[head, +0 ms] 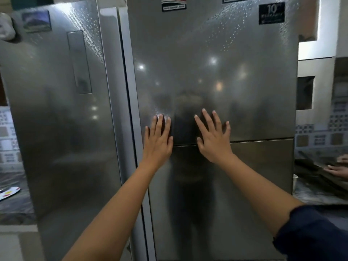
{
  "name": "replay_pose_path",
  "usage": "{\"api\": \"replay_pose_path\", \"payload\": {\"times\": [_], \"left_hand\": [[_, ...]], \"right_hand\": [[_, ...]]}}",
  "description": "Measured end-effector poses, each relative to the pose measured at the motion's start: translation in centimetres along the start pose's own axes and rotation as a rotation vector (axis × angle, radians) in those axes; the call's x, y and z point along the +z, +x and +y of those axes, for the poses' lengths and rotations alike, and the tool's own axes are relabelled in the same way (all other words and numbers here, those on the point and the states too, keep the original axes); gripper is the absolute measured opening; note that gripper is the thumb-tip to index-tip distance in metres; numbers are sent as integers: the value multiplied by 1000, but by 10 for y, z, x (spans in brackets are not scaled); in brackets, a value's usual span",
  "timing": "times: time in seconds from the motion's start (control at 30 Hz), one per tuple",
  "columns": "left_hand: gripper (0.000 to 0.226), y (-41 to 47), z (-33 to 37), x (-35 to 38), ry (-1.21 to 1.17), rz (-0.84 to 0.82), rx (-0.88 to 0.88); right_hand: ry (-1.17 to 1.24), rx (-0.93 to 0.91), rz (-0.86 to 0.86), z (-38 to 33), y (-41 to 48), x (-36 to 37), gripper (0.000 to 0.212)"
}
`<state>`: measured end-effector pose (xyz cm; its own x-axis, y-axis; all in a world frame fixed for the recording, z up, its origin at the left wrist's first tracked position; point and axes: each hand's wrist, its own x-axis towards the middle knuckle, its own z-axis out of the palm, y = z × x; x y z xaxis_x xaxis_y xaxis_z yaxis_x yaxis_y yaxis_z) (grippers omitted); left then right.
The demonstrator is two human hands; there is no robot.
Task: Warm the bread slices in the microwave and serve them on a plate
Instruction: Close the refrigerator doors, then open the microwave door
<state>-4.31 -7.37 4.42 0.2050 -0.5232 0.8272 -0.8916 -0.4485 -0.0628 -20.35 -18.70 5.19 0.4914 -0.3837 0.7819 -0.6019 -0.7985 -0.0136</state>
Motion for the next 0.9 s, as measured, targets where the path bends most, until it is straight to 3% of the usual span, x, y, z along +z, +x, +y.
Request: {"api": "replay_pose_path", "payload": {"times": [0.13,0.3,0.47,0.67,0.9], "left_hand": [[66,6,8,8,-40,45,-27],[65,5,9,10,-52,65,-16],[65,-3,1,7,8,-7,25],[60,-35,3,-22,-114,-254,-35],[57,-118,-24,-55,-74,-301,-255]], "right_hand": [[10,3,73,-1,0,7,69],[-24,0,43,1,-2,6,69],[-40,-6,19,-2,-7,-3,72],[101,54,-119,-12,-27,-18,72],[236,7,-365,-57,-75,-3,67]]}}
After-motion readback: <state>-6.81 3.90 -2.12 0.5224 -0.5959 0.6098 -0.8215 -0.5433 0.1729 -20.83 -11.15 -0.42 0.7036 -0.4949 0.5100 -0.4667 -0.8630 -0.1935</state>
